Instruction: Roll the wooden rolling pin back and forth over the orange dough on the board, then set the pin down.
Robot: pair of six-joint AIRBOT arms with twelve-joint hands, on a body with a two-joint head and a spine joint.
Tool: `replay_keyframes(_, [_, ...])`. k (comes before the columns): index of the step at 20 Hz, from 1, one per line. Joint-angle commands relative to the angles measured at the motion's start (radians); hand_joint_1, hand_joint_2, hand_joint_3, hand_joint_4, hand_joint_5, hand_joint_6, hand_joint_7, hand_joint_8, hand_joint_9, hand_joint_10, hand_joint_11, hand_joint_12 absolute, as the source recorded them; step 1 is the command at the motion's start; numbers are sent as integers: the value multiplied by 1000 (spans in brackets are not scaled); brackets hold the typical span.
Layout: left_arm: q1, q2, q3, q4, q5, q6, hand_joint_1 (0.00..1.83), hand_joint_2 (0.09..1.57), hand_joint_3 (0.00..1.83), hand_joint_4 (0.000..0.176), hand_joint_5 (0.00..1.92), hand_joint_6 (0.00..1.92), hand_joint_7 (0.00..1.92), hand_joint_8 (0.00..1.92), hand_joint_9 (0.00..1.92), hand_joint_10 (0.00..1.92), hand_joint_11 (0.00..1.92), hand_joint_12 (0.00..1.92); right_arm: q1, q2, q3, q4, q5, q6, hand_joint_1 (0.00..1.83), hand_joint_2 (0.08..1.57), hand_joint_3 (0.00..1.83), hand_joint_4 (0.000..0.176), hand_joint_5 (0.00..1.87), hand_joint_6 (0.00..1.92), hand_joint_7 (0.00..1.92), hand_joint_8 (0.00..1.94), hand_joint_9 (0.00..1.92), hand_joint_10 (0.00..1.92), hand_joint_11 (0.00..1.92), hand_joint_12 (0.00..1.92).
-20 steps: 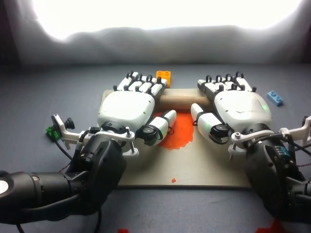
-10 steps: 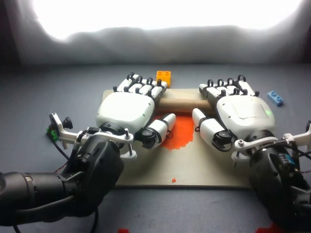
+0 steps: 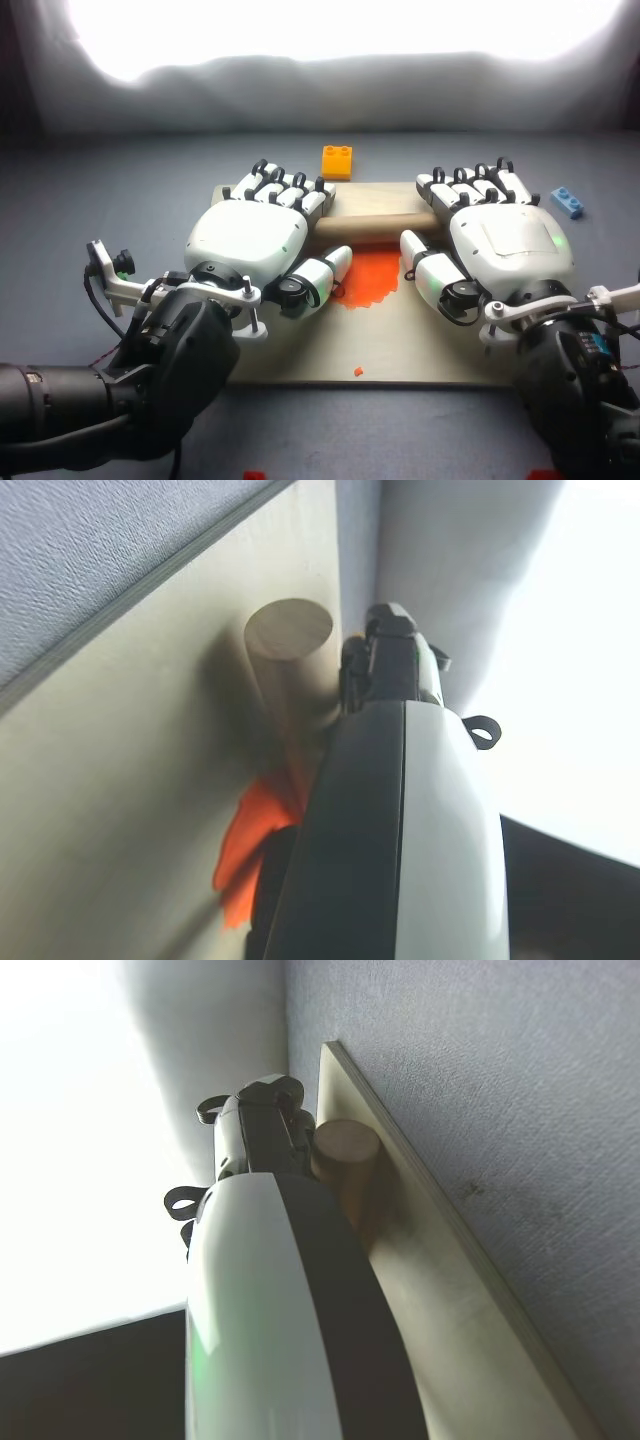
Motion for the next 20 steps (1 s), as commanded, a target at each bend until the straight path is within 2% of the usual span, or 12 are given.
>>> replay_keyframes(1, [3, 9, -2, 41, -84, 11, 0, 1558, 0, 0, 263, 3, 266, 3, 194, 9, 0, 236, -6, 9, 0, -44, 102, -4, 0, 1571, 75, 0, 368, 9, 397, 5, 291, 6, 0, 527])
replay_keyframes(3, [4, 19, -13, 43, -84, 13, 0, 1560, 1, 0, 252, 0, 262, 0, 187, 4, 0, 244, -10, 10, -6, -44, 111, -6, 0, 1571, 91, 0, 378, 8, 410, 5, 309, 10, 0, 590])
replay_keyframes(5, [6, 27, -22, 48, -84, 14, 0, 1559, 0, 0, 265, 5, 273, 3, 191, 5, 0, 272, -15, 13, -14, -44, 116, -8, 0, 1571, 85, 0, 347, 3, 379, 0, 288, 0, 0, 540])
replay_keyframes(7, [8, 34, -29, 52, -84, 13, 0, 1563, 2, 0, 277, 7, 274, 2, 194, 4, 0, 305, -21, 14, -21, -43, 119, -8, 0, 1571, 83, 0, 368, 9, 383, 1, 296, 2, 0, 634])
replay_keyframes(10, [9, 42, -42, 54, -84, 13, 0, 1562, 0, 0, 245, 0, 227, 1, 160, 0, 0, 225, -26, 15, -33, -42, 135, -8, 0, 1571, 117, 0, 359, 3, 379, 4, 277, 4, 0, 573])
replay_keyframes(14, [10, 48, -50, 63, -84, 1, 0, 1559, 0, 0, 241, 0, 249, 2, 172, 2, 0, 150, -33, 15, -53, -23, 151, -27, 0, 1571, 90, 0, 370, 5, 400, 5, 298, 7, 0, 610])
replay_keyframes(20, [11, 63, -66, 63, -80, -7, 0, 1556, 0, 0, 271, 8, 274, 7, 188, 6, 0, 236, -44, 14, -89, -11, 187, -65, 0, 1571, 92, 0, 360, 2, 389, 0, 275, 1, 0, 580])
